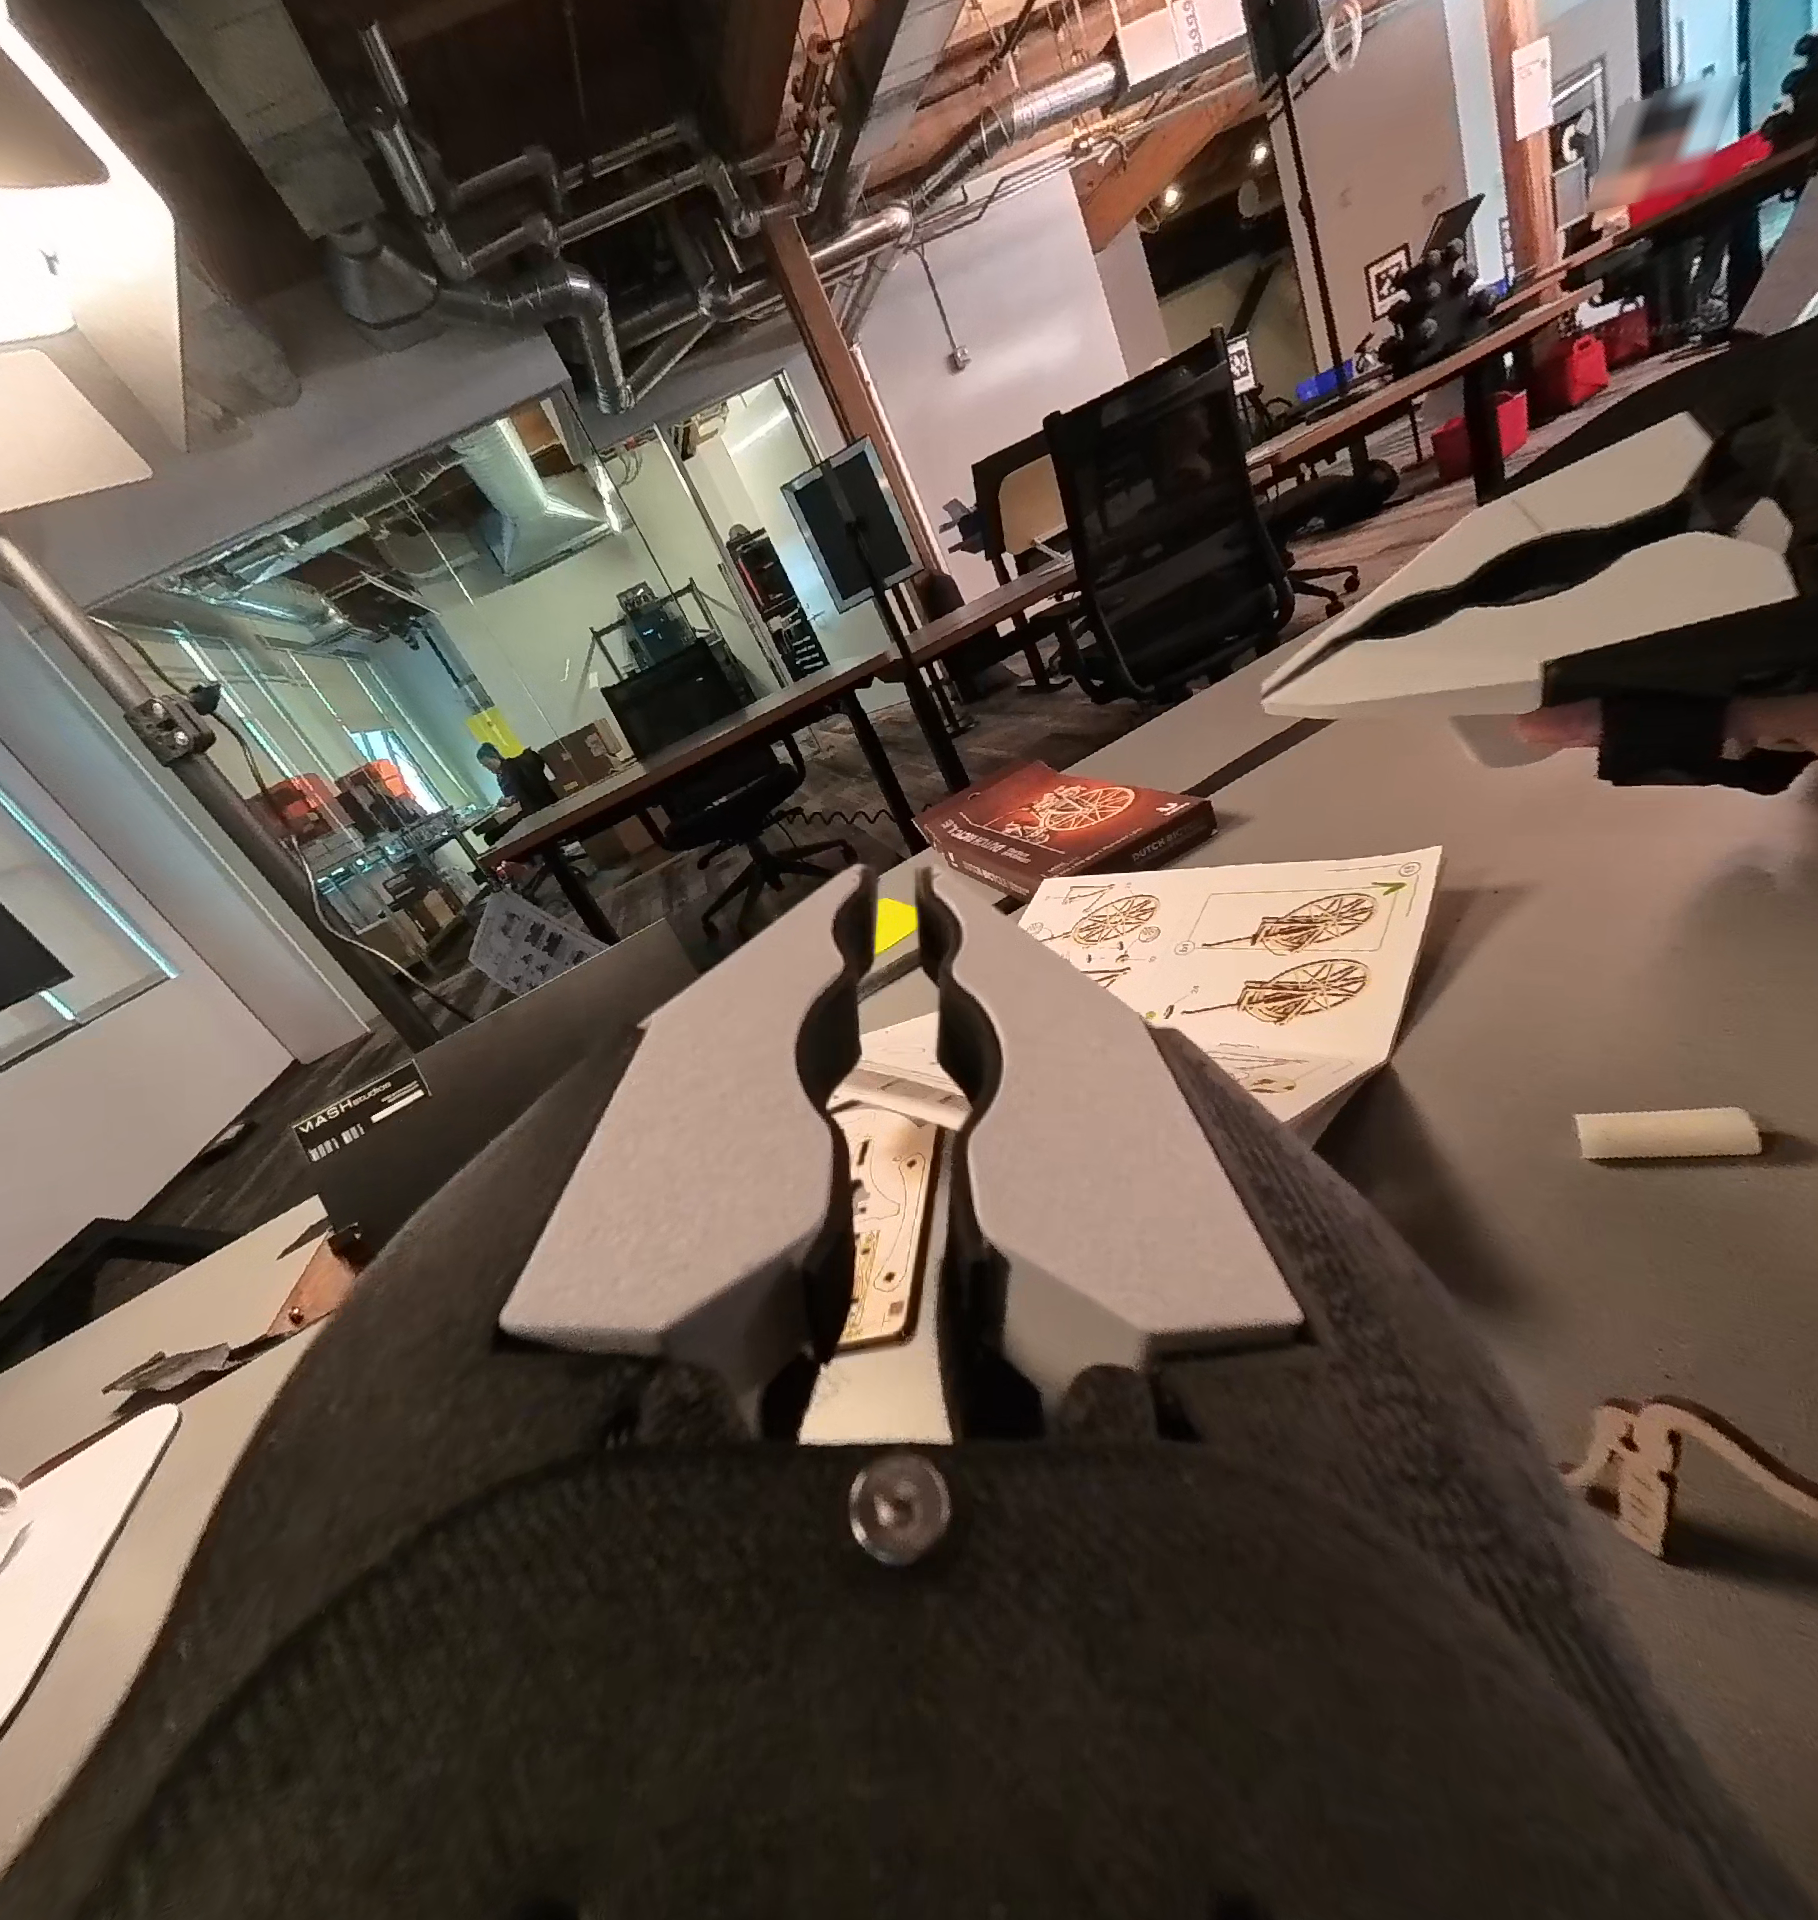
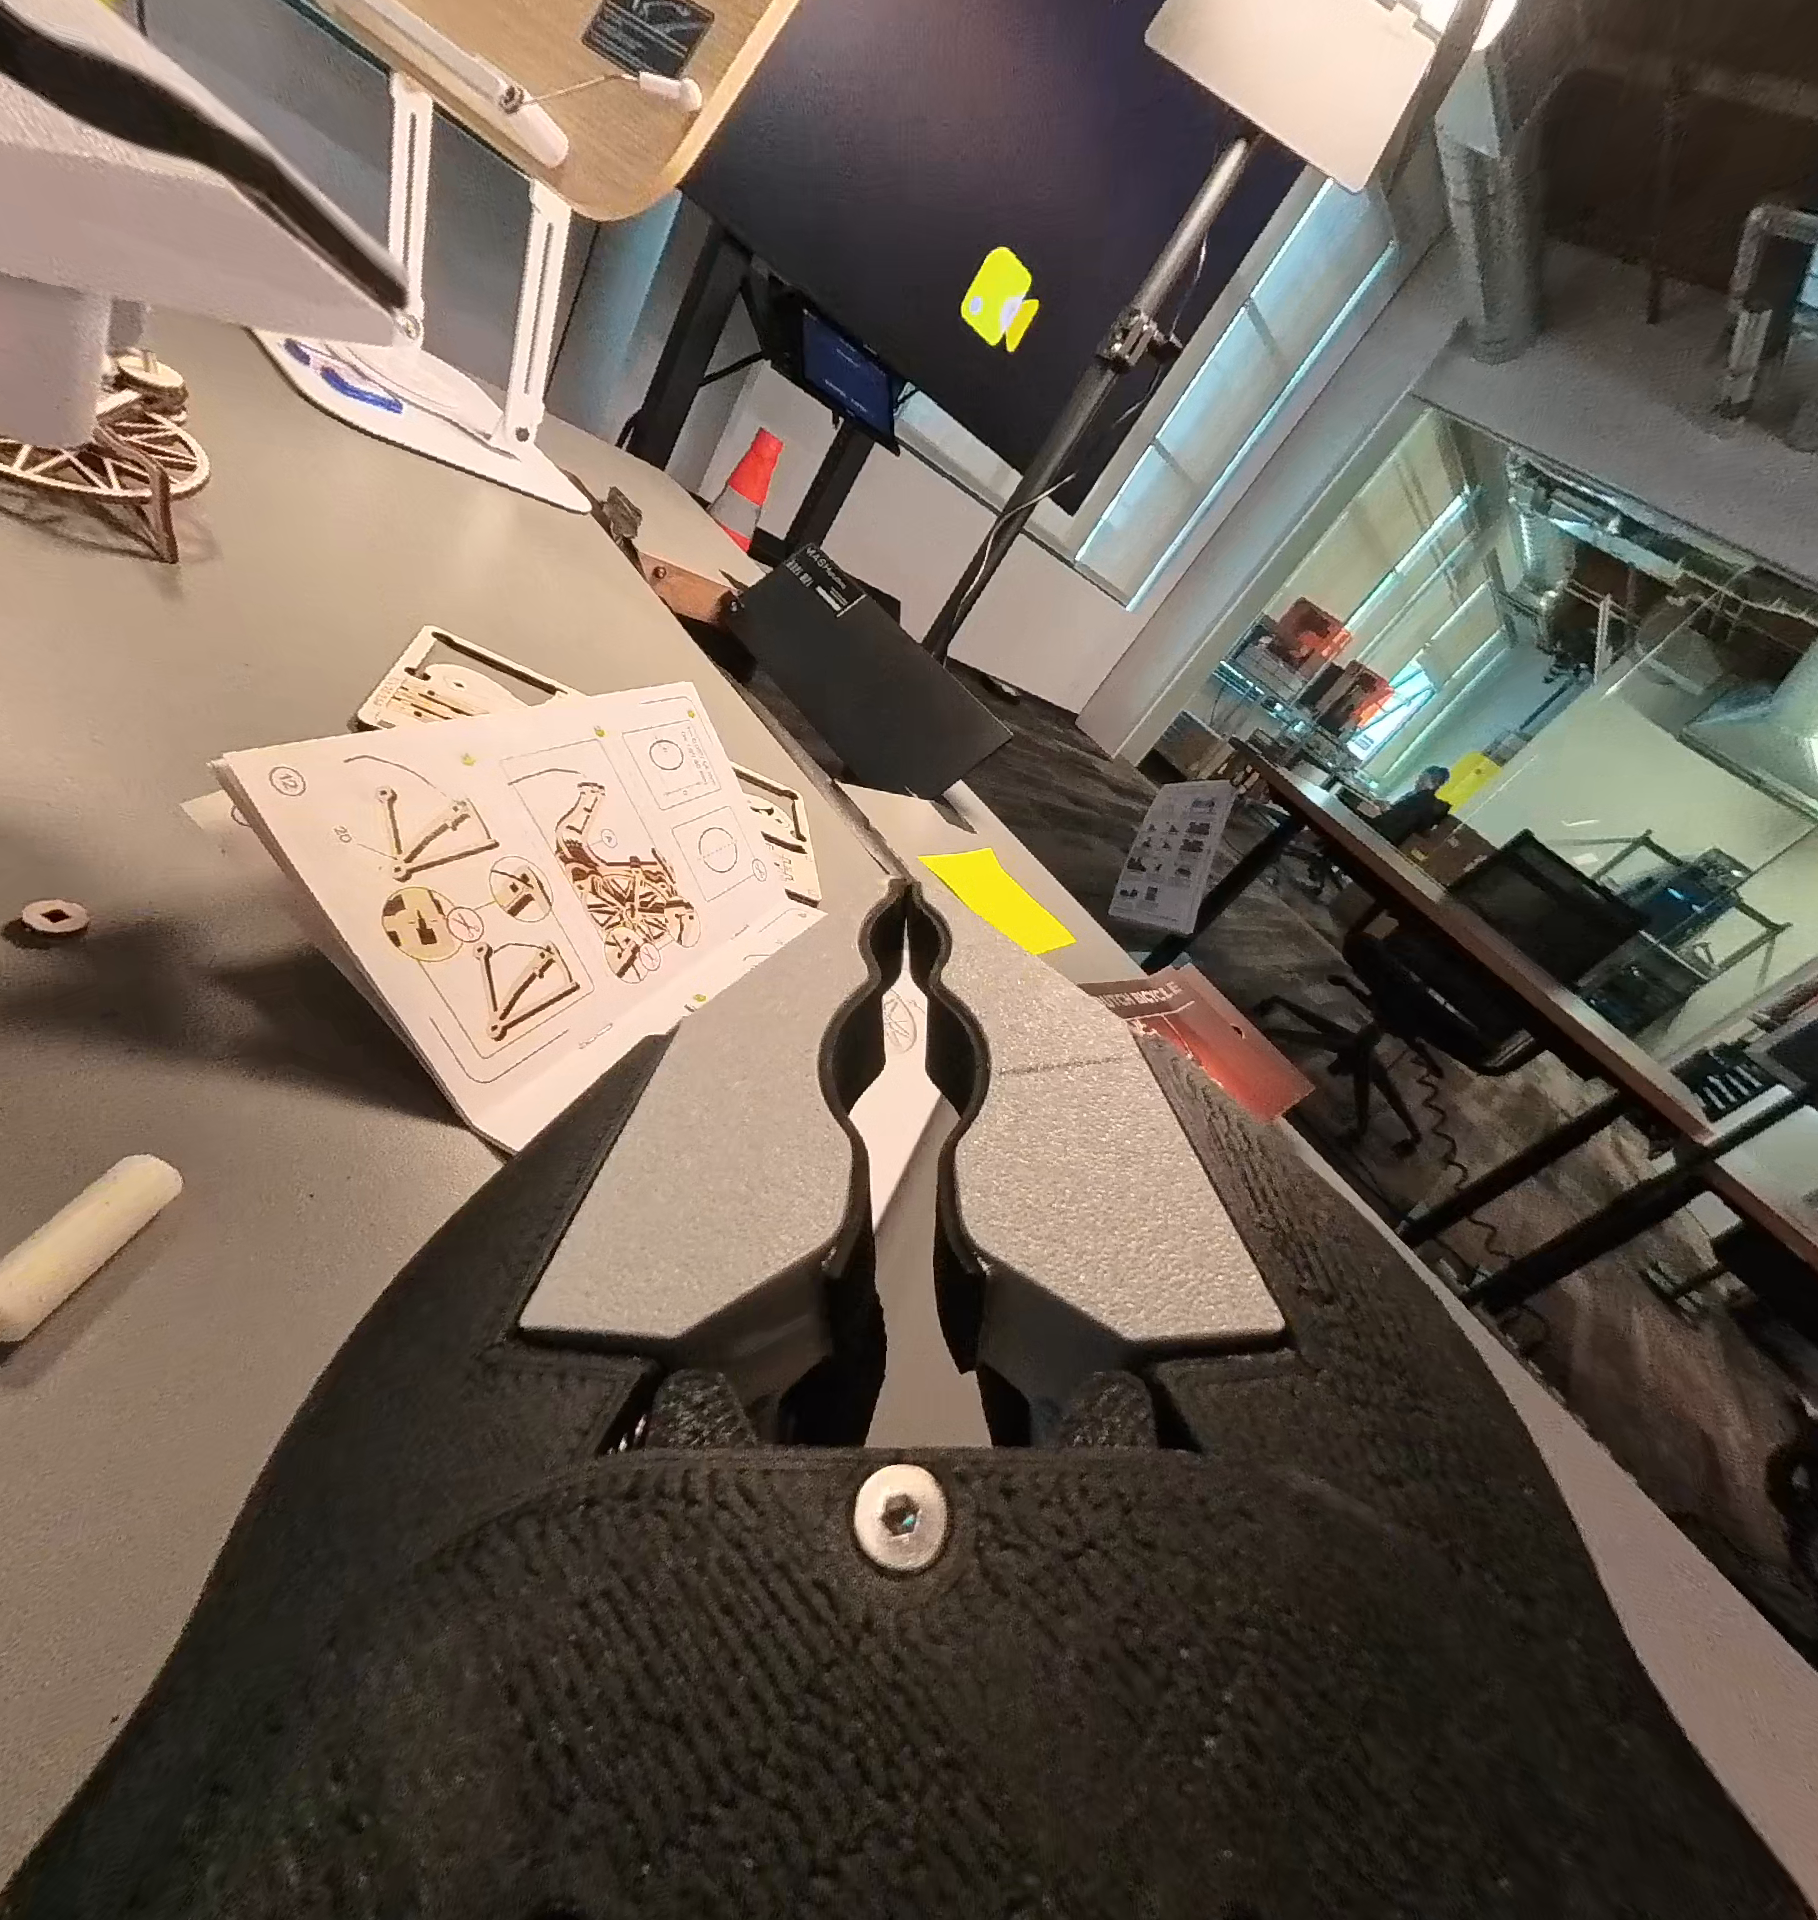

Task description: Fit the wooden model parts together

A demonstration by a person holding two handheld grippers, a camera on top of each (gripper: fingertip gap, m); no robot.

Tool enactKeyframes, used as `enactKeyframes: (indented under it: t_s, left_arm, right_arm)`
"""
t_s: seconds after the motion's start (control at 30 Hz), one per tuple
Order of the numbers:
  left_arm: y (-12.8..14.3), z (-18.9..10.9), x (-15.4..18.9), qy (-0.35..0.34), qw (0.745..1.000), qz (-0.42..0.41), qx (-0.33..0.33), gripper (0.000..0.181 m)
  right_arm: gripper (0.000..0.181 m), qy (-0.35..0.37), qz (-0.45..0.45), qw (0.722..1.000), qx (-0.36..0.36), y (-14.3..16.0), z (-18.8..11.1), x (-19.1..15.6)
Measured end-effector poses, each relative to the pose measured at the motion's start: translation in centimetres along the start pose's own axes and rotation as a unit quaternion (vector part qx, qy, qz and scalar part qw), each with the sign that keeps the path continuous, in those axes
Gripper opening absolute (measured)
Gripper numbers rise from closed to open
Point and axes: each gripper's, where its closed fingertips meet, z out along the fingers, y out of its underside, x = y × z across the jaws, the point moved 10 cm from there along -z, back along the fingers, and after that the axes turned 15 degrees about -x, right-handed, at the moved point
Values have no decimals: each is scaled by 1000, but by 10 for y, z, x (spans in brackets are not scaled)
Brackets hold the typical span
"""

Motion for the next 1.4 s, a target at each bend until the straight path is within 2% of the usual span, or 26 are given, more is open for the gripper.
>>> enactKeyframes:
  t_s: [0.3,1.4]
  left_arm:
    - [0,0,-1,4,1000,-5,-2,0]
    - [2,2,-1,12,1000,-6,-13,2]
  right_arm:
    - [6,-2,2,1000,1,0,0,0]
    - [0,-5,2,1000,-4,1,1,-1]
